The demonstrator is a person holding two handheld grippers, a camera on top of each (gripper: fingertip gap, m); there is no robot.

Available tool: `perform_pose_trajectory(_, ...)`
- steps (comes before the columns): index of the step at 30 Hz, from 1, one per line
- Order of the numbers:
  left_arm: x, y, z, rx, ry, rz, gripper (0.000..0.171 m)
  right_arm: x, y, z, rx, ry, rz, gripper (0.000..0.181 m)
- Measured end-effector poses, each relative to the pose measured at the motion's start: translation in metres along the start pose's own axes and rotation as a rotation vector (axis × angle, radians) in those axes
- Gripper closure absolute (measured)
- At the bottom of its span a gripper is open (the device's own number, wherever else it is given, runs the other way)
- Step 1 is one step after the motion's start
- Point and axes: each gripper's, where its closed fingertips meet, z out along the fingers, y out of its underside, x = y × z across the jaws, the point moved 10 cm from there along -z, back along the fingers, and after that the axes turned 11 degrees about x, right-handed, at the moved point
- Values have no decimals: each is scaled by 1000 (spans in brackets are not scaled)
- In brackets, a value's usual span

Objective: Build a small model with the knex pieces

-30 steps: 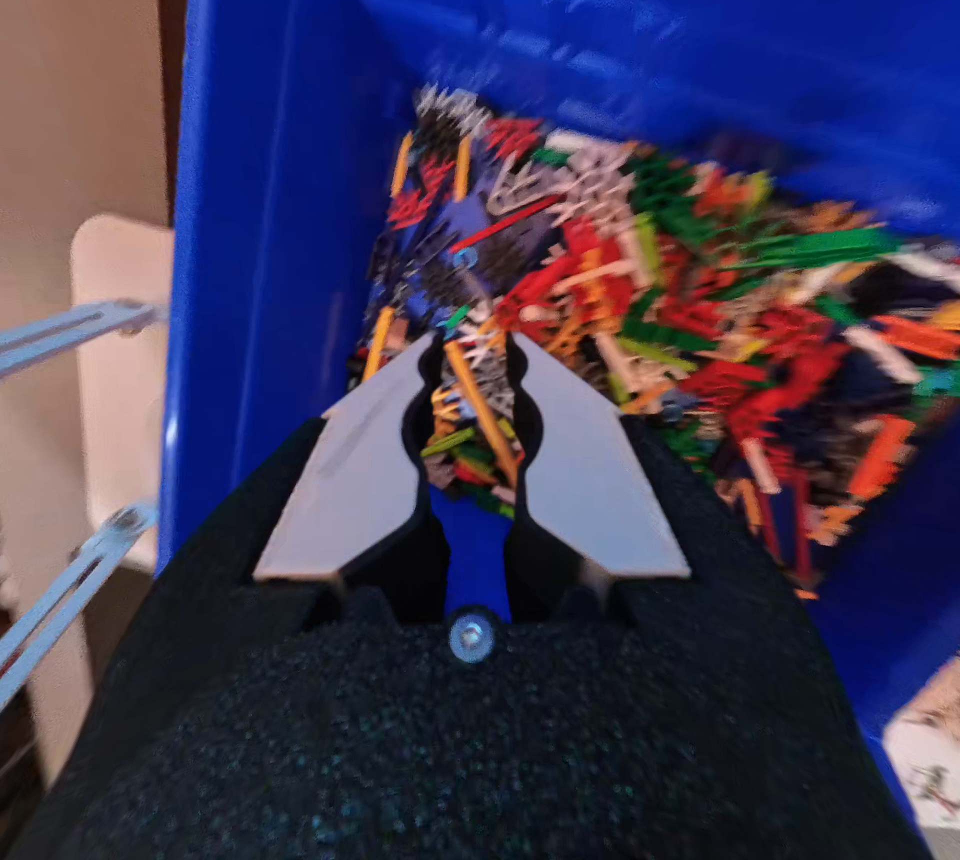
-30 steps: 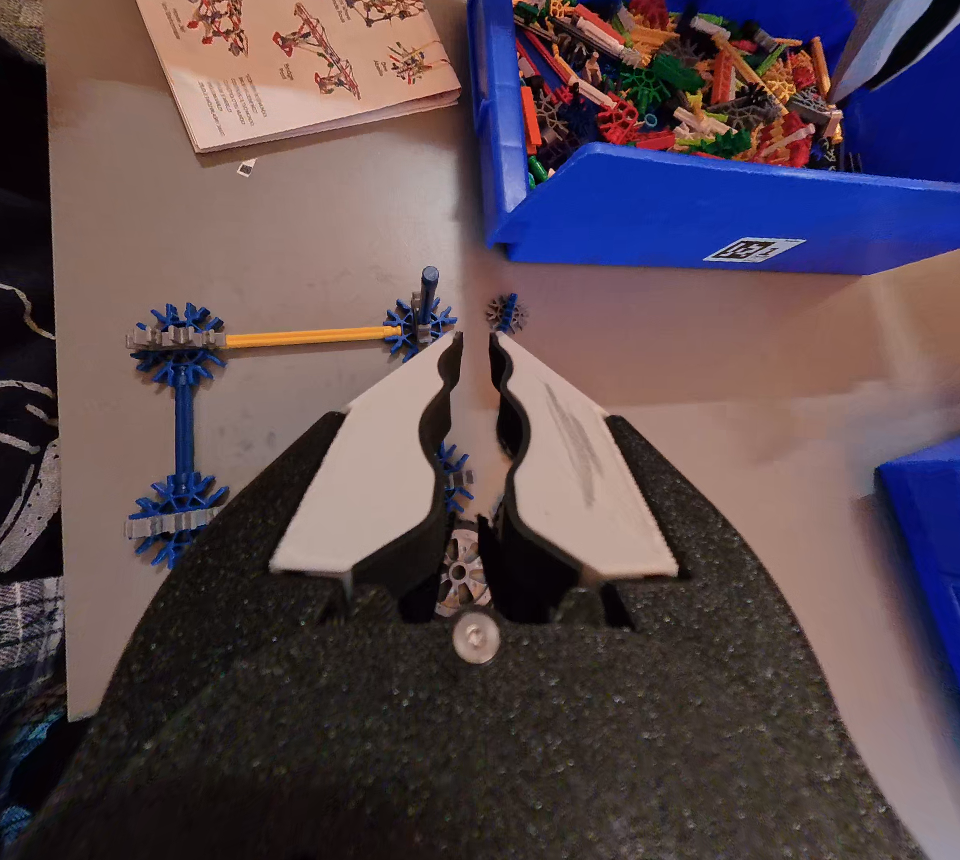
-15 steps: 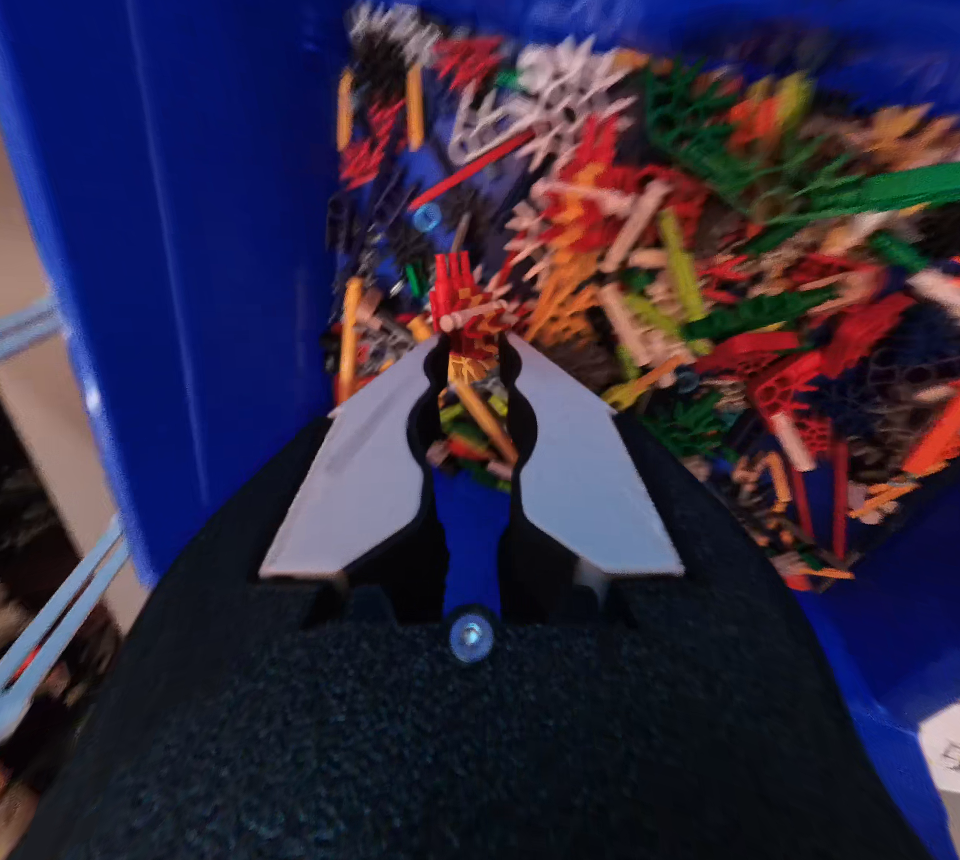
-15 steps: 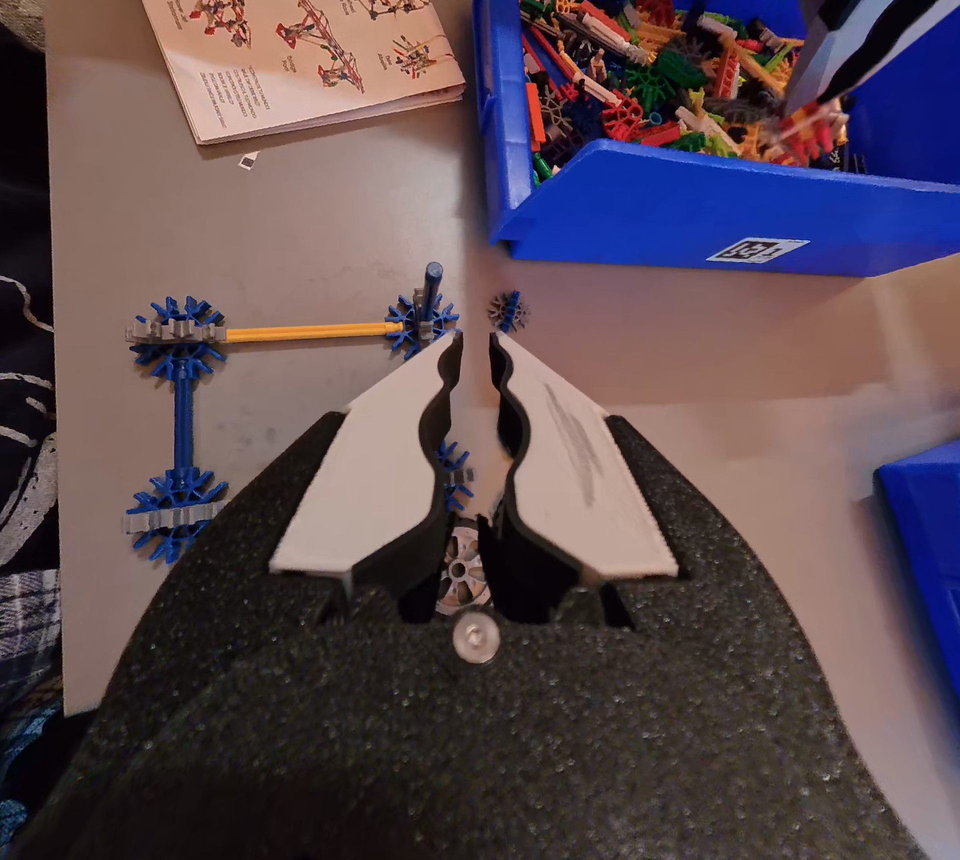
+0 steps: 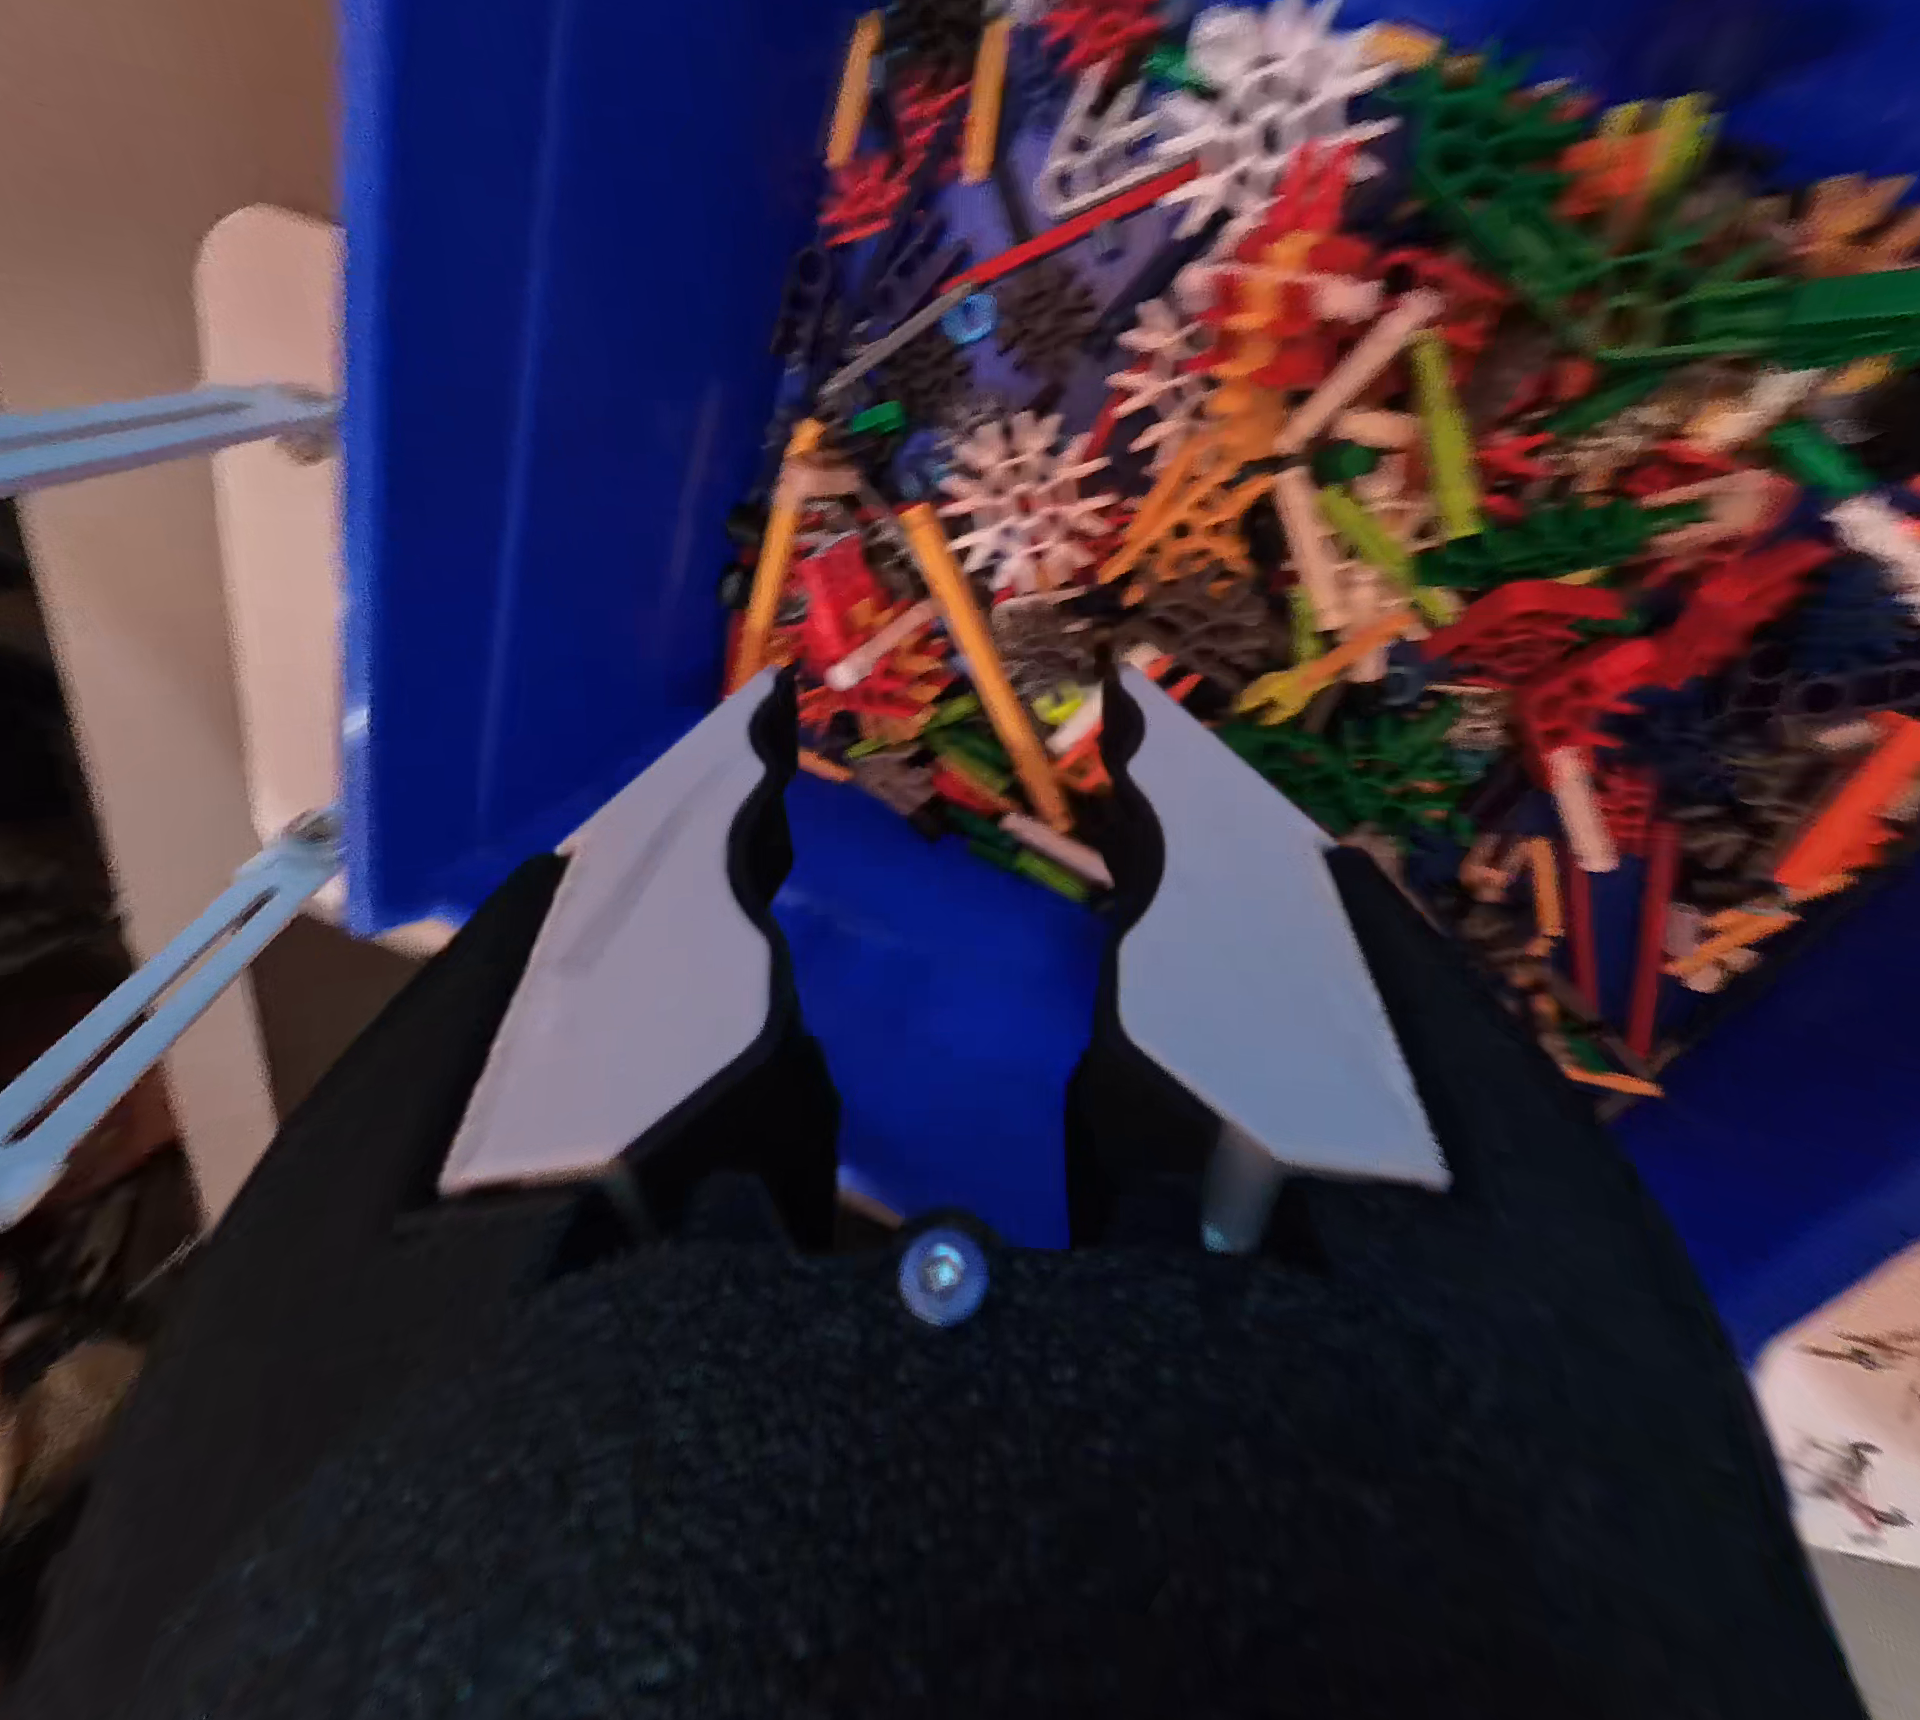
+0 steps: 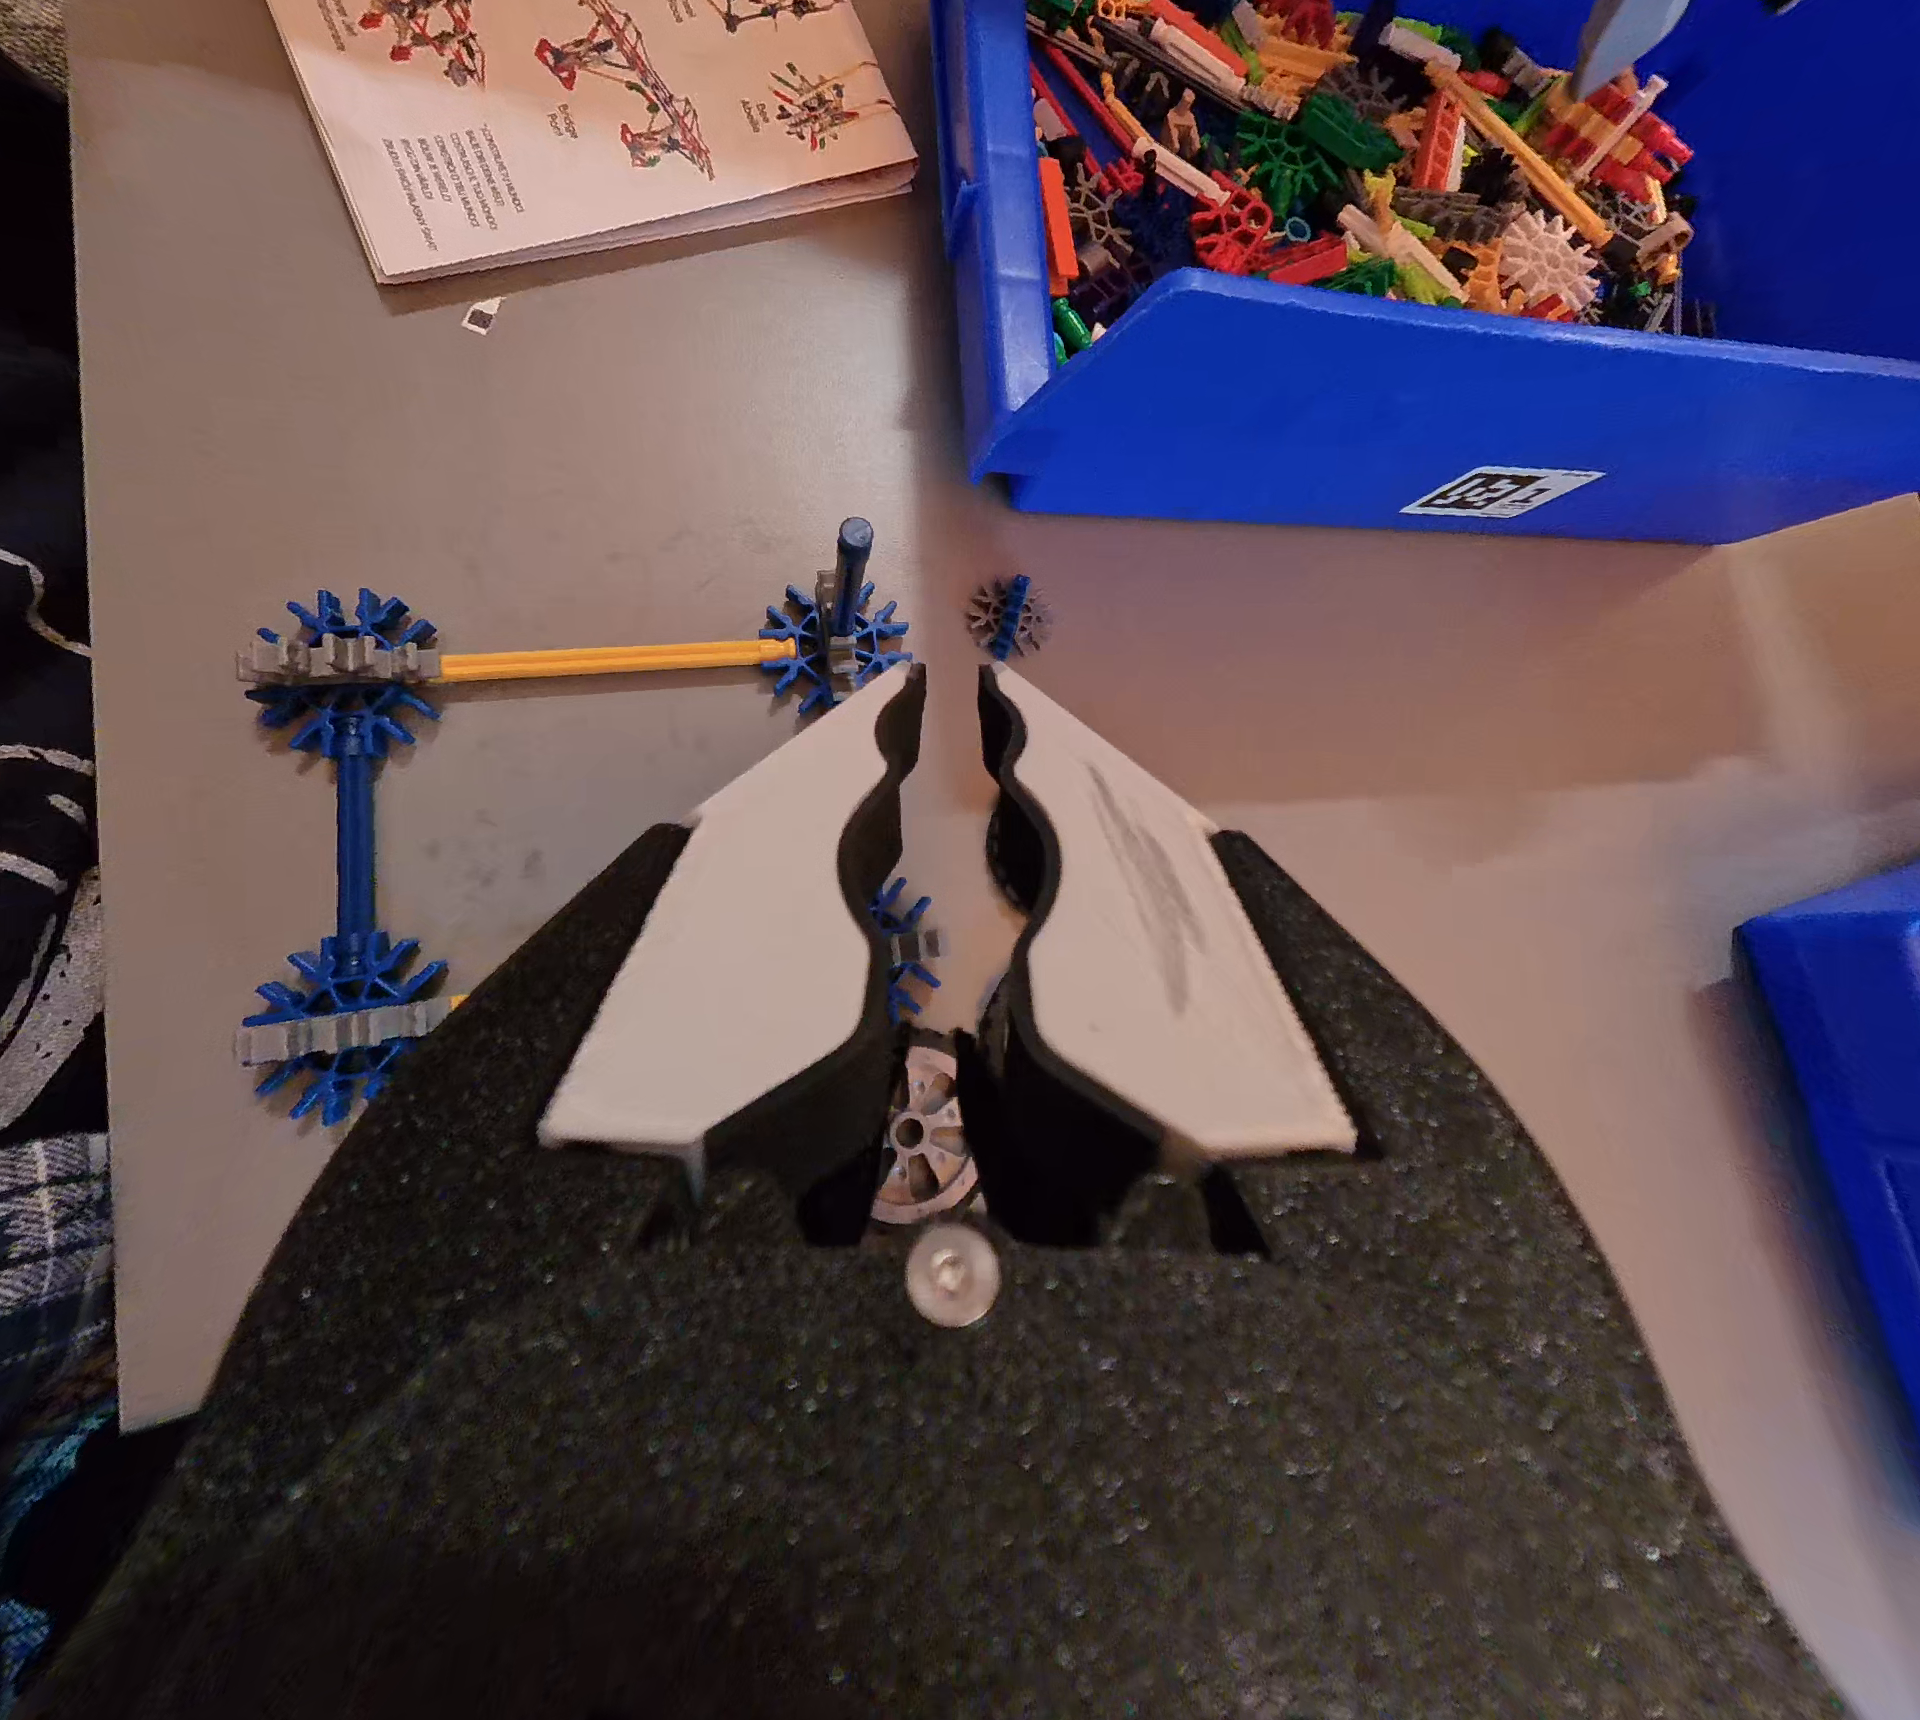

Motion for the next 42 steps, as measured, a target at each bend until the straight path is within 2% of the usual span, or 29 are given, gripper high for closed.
perform_pose_trajectory(4, 34, -16, 6, 119, 186, 25, 103, 0, 0, 1, -3, -2, 1, 171)
perform_pose_trajectory(7, 56, -27, 20, 118, 254, 70, 99, 0, 1, 1, -7, -2, 3, 172)
perform_pose_trajectory(9, 65, -31, 31, 87, 249, 99, 90, 1, 2, 1, -10, -1, 5, 171)
perform_pose_trajectory(11, 65, -32, 38, 55, 229, 119, 105, 1, 3, 1, -12, 2, 6, 171)
perform_pose_trajectory(15, 59, -29, 39, 61, 190, 119, 153, 1, 2, 0, -7, 4, 3, 171)
perform_pose_trajectory(17, 57, -26, 39, 57, 177, 125, 168, 1, 1, 0, -7, 3, 0, 171)
perform_pose_trajectory(21, 47, -18, 36, 45, 143, 98, 168, 0, 0, 0, -5, 2, -4, 172)
perform_pose_trajectory(24, 26, -12, 29, 5, -12, 75, 168, 0, 1, 0, -7, 4, -5, 171)
perform_pose_trajectory(27, 19, -13, 19, 16, -45, 59, 153, 0, 1, 1, -11, 4, -5, 171)
perform_pose_trajectory(31, 27, -14, 12, 41, 41, 62, 139, 0, 1, 1, -14, 3, -6, 171)
perform_pose_trajectory(34, 42, -15, 11, 75, 207, 49, 126, -1, 1, 1, -14, 2, -7, 171)
perform_pose_trajectory(36, 54, -12, 14, 43, 313, 56, 115, -1, 1, 1, -15, 1, -7, 171)
perform_pose_trajectory(40, 69, -10, 28, -35, 332, 131, 111, -2, 1, 2, -18, -4, -11, 171)
perform_pose_trajectory(42, 70, -12, 35, -52, 268, 173, 137, -2, 2, 2, -20, -5, -13, 172)
